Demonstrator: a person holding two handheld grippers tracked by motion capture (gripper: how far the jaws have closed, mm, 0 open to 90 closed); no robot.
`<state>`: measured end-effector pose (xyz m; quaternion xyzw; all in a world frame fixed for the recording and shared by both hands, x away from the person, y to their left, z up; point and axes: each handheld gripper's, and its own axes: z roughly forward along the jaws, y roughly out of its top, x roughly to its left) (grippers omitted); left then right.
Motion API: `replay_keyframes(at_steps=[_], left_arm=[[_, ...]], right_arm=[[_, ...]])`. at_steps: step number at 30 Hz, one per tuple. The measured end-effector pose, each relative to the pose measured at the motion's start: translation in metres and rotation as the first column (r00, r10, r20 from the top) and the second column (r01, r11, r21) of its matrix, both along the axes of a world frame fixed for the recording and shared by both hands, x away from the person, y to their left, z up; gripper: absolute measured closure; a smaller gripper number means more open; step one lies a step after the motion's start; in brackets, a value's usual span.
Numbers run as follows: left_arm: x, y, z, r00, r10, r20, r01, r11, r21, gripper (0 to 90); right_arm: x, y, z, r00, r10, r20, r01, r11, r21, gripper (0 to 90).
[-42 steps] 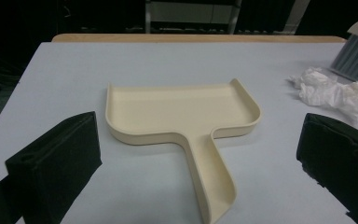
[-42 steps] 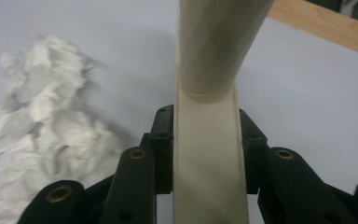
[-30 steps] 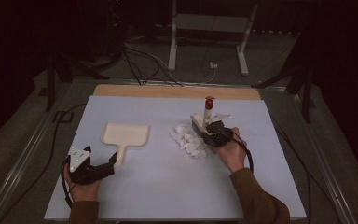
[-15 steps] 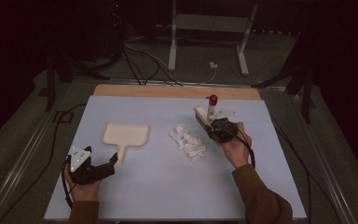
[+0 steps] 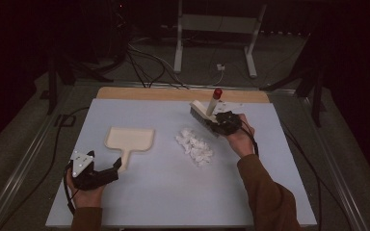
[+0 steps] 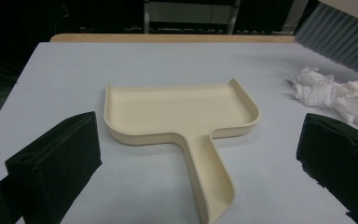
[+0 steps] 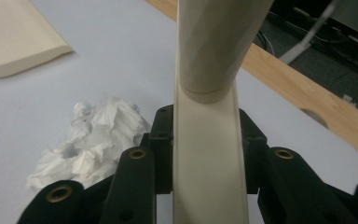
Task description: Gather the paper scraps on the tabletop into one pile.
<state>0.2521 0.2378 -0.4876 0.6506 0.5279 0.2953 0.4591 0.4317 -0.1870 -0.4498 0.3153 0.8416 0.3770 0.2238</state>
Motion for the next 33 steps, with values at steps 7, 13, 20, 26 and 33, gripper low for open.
replay_keyframes(at_steps=[7, 13, 20, 26, 33], left_arm=[[0.000, 0.000, 0.000, 1.0000, -0.004, -0.002, 0.004, 1.0000, 0.002, 0.4], [0.000, 0.000, 0.000, 1.0000, -0.004, -0.002, 0.004, 1.0000, 0.002, 0.4], [0.000, 0.001, 0.000, 1.0000, -0.002, -0.001, 0.002, 1.0000, -0.004, 0.4], [0.000, 0.001, 0.000, 1.0000, 0.000, -0.002, 0.000, 1.0000, -0.005, 0.4], [0.000, -0.001, -0.001, 1.0000, -0.002, -0.005, 0.002, 1.0000, -0.001, 0.4]], right_arm=[[0.009, 0.016, 0.003, 0.9862, 0.156, 0.056, -0.152, 0.9866, -0.059, 67.5], [0.012, 0.037, 0.002, 0.9595, 0.267, 0.091, -0.253, 0.9579, -0.135, 67.6], [0.009, 0.056, -0.014, 0.9236, 0.383, 0.015, -0.362, 0.8836, -0.298, 67.5], [0.000, 0.048, -0.016, 0.8901, 0.455, -0.029, -0.442, 0.8461, -0.298, 67.5], [-0.012, 0.035, -0.017, 0.8599, 0.507, -0.056, -0.503, 0.8244, -0.259, 67.6]])
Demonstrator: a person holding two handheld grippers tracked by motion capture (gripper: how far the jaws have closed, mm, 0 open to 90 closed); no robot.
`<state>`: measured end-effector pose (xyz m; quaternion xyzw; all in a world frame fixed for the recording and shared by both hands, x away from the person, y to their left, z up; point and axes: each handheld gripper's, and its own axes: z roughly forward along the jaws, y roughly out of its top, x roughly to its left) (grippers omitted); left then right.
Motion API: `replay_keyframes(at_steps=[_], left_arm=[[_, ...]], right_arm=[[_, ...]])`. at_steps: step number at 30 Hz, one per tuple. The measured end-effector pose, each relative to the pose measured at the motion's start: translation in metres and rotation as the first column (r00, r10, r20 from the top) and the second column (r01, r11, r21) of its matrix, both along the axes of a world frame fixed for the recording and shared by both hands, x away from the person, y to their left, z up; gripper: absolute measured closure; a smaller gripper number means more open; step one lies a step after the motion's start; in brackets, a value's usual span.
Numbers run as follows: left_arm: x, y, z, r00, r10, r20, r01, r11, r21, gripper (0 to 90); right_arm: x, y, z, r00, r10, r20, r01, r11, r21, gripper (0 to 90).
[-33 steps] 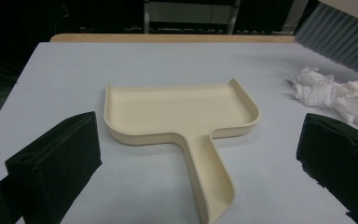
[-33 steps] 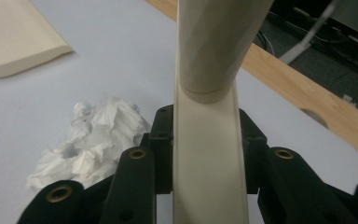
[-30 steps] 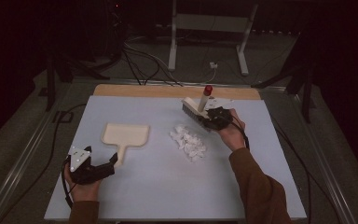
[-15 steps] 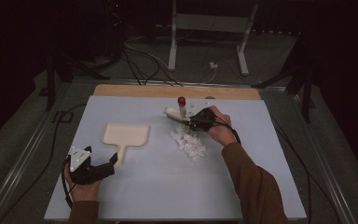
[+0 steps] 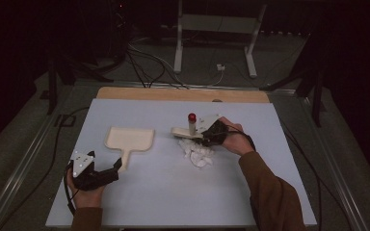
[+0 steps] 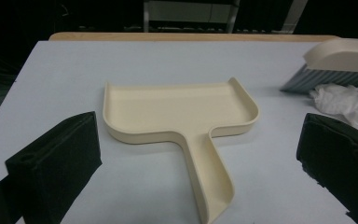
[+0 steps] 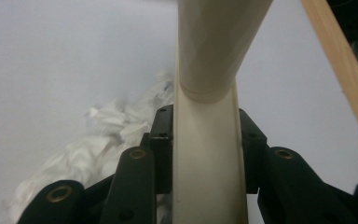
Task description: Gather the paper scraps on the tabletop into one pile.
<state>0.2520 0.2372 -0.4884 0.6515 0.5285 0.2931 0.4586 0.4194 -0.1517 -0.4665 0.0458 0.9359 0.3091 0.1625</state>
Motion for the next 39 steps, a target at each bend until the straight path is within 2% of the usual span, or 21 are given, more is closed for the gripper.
replay_keyframes(at_steps=[9, 18, 21, 23, 26, 28, 29, 30, 31, 32, 36, 37, 39], left_arm=[[0.001, -0.001, -0.001, 1.0000, -0.003, -0.003, 0.003, 1.0000, 0.005, 0.5], [0.001, 0.000, -0.001, 1.0000, -0.004, -0.004, 0.004, 1.0000, 0.003, 0.4], [0.001, 0.000, -0.001, 1.0000, -0.002, -0.003, 0.002, 1.0000, 0.001, 0.4], [0.001, 0.000, -0.001, 1.0000, -0.002, -0.003, 0.002, 1.0000, 0.001, 0.4], [0.001, 0.001, -0.001, 1.0000, -0.002, -0.001, 0.002, 1.0000, -0.001, 0.4], [0.000, 0.001, 0.000, 1.0000, 0.000, -0.002, 0.000, 1.0000, -0.001, 0.4], [0.000, 0.001, 0.000, 1.0000, 0.001, -0.001, -0.001, 1.0000, -0.003, 0.4], [0.000, 0.001, 0.000, 1.0000, 0.001, -0.001, -0.001, 1.0000, -0.003, 0.4], [0.000, 0.001, 0.000, 1.0000, 0.002, -0.001, -0.002, 1.0000, -0.002, 0.4], [0.000, 0.001, 0.000, 1.0000, 0.001, -0.002, -0.001, 1.0000, -0.002, 0.4], [0.001, 0.000, -0.001, 1.0000, -0.001, -0.004, 0.001, 1.0000, 0.002, 0.4], [0.001, 0.000, -0.001, 1.0000, -0.001, -0.004, 0.001, 1.0000, 0.002, 0.4], [0.000, 0.000, 0.000, 1.0000, 0.000, -0.004, 0.000, 1.0000, 0.002, 0.5]], right_arm=[[-0.013, -0.009, 0.000, 0.9976, 0.058, -0.037, -0.057, 0.9980, 0.025, 67.5], [-0.006, -0.005, 0.001, 0.9993, -0.036, -0.008, 0.036, 0.9948, 0.095, 67.4], [-0.003, -0.003, 0.002, 0.9958, -0.091, 0.014, 0.089, 0.9903, 0.106, 67.5], [0.000, -0.004, 0.003, 0.9898, -0.140, 0.023, 0.137, 0.9844, 0.110, 67.5], [0.005, -0.010, 0.006, 0.9754, -0.219, 0.026, 0.213, 0.9671, 0.139, 67.5], [0.007, -0.016, 0.009, 0.9547, -0.297, 0.020, 0.290, 0.9439, 0.157, 67.5], [0.008, -0.020, 0.010, 0.9476, -0.319, 0.019, 0.312, 0.9361, 0.163, 67.5], [0.008, -0.020, 0.010, 0.9476, -0.319, 0.019, 0.312, 0.9361, 0.163, 67.5], [0.009, -0.024, 0.012, 0.9381, -0.346, 0.011, 0.339, 0.9251, 0.170, 67.5], [0.009, -0.034, 0.015, 0.9167, -0.400, -0.006, 0.395, 0.9027, 0.172, 67.5], [0.005, -0.054, 0.022, 0.8756, -0.481, -0.045, 0.482, 0.8620, 0.158, 67.5], [0.003, -0.059, 0.023, 0.8629, -0.502, -0.057, 0.504, 0.8493, 0.156, 67.5], [0.000, -0.069, 0.025, 0.8308, -0.549, -0.093, 0.557, 0.8171, 0.150, 67.5]])
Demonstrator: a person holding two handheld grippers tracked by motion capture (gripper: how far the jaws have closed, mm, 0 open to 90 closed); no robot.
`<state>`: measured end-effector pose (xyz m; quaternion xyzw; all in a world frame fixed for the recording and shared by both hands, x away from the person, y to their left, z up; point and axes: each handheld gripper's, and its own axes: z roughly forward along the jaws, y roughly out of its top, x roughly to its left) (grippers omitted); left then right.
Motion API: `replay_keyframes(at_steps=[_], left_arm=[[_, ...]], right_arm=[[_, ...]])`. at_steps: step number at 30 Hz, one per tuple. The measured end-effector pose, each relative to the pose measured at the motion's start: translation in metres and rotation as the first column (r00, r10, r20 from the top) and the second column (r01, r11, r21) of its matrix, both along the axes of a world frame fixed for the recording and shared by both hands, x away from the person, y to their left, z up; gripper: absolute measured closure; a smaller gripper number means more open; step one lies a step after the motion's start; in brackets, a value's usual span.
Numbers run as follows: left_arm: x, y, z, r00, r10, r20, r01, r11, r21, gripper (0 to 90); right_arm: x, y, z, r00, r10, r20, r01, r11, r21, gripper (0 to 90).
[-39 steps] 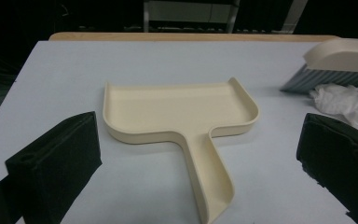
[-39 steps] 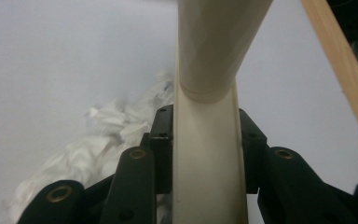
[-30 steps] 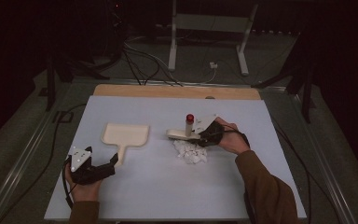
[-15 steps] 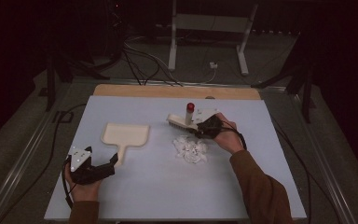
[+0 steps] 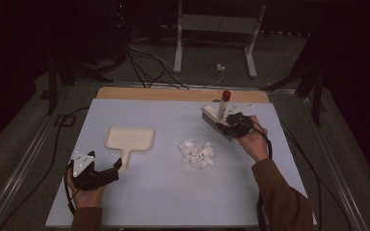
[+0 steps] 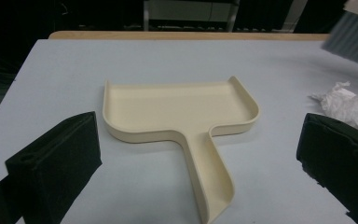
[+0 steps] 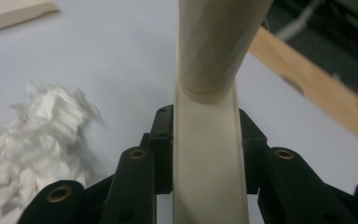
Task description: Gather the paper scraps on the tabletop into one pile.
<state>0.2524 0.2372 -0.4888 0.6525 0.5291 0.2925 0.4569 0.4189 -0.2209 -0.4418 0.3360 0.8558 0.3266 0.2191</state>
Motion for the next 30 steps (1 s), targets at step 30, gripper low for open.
replay_keyframes(at_steps=[30], left_arm=[[0.001, -0.002, -0.002, 0.9998, -0.006, -0.017, 0.007, 0.9999, 0.011, 0.4]], right_arm=[[-0.032, -0.057, -0.016, 0.9589, -0.207, -0.194, 0.231, 0.9666, 0.111, 61.0]])
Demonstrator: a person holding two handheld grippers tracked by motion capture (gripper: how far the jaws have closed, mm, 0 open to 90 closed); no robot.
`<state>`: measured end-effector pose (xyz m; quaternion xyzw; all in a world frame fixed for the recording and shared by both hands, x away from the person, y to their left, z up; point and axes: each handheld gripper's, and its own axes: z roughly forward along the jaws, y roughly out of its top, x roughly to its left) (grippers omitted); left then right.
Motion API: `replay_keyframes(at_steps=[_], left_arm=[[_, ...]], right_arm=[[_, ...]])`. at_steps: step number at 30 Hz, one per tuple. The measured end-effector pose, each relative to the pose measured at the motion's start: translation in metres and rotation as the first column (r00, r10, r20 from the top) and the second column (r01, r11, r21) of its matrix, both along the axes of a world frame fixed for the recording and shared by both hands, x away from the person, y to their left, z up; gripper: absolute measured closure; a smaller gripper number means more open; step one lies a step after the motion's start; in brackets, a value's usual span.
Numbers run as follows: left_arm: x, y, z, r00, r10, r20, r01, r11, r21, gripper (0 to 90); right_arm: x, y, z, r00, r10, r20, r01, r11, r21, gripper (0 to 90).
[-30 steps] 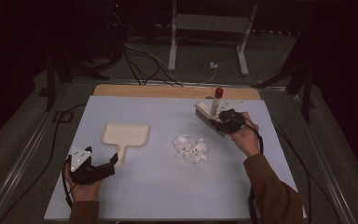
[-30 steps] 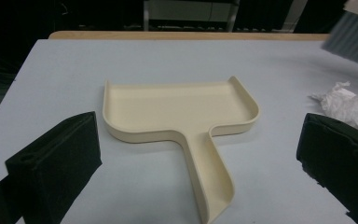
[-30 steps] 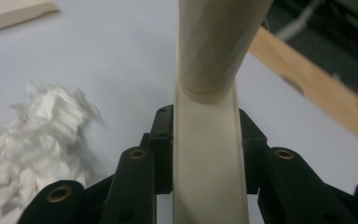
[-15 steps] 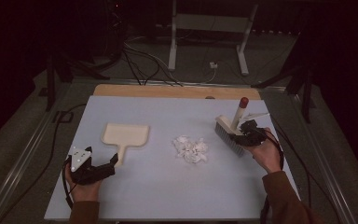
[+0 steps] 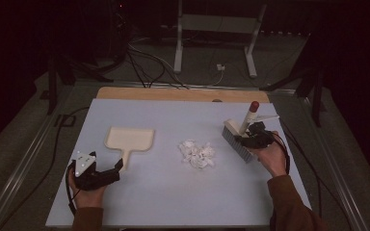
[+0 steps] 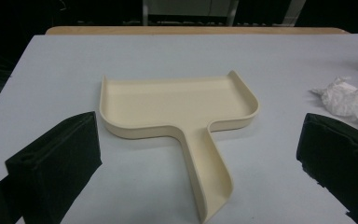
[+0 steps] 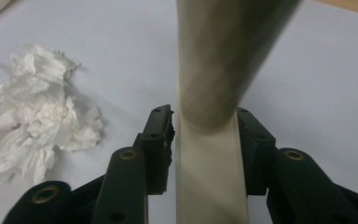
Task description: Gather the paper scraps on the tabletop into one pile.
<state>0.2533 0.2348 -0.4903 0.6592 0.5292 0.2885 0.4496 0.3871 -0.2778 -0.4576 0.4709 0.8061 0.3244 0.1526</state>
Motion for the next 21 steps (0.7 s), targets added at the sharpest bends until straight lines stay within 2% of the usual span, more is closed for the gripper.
replay_keyframes(at_steps=[2, 4, 10, 14, 15, 17, 21], left_arm=[[0.000, 0.000, 0.001, 1.0000, -0.001, -0.003, 0.001, 1.0000, 0.003, 0.4], [0.001, 0.000, 0.002, 1.0000, -0.002, -0.009, 0.002, 1.0000, 0.008, 0.4], [0.006, -0.003, 0.012, 0.9994, -0.019, -0.030, 0.019, 0.9996, 0.022, 0.4], [0.011, -0.006, 0.016, 0.9979, -0.037, -0.053, 0.039, 0.9986, 0.037, 0.4], [0.014, -0.008, 0.016, 0.9968, -0.042, -0.068, 0.045, 0.9983, 0.036, 0.5], [0.015, -0.009, 0.016, 0.9964, -0.044, -0.072, 0.047, 0.9981, 0.040, 0.4], [0.022, -0.013, 0.012, 0.9914, -0.050, -0.121, 0.059, 0.9960, 0.067, 0.4]], right_arm=[[0.002, 0.001, -0.002, 1.0000, -0.005, -0.003, 0.005, 1.0000, 0.000, 61.8], [0.003, 0.002, -0.004, 0.9999, -0.007, -0.012, 0.007, 1.0000, 0.004, 66.4], [0.003, 0.001, -0.003, 0.9993, -0.033, -0.015, 0.033, 0.9994, -0.011, 67.0], [0.002, 0.000, -0.002, 0.9991, -0.037, -0.022, 0.037, 0.9993, -0.009, 67.1], [0.000, -0.001, -0.001, 0.9988, -0.043, -0.023, 0.043, 0.9989, -0.017, 67.0], [-0.002, -0.001, 0.000, 0.9989, -0.043, -0.021, 0.042, 0.9987, -0.027, 67.1], [-0.006, -0.002, 0.001, 0.9990, -0.040, -0.019, 0.039, 0.9983, -0.043, 67.0]])
